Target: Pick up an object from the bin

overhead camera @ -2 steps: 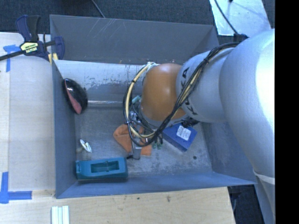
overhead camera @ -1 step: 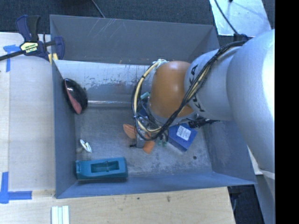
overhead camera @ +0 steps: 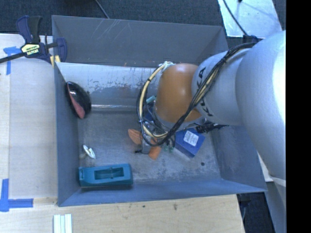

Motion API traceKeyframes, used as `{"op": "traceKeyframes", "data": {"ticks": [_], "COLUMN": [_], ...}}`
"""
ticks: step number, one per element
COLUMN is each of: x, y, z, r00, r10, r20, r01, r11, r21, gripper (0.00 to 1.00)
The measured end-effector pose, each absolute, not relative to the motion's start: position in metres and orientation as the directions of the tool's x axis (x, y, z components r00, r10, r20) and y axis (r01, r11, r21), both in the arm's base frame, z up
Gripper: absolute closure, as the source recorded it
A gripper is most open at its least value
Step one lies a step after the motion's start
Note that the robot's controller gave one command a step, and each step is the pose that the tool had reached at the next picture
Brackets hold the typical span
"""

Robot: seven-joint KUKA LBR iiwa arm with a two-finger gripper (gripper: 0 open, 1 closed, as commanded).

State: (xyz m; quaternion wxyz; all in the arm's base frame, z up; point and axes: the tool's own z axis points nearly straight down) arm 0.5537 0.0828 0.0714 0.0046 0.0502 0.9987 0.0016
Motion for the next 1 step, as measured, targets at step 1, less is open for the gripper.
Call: {"op": "traceKeyframes", "data": {"ticks": [1], "x": [0.5532], "y": [0.0828], "z": [0.0735], "r00": [-0.995], "r10": [0.1], "r20": [-0.006], "r01": [0.1], "r11": [0.995], "r21": [0.003], "gripper": [1.0]}}
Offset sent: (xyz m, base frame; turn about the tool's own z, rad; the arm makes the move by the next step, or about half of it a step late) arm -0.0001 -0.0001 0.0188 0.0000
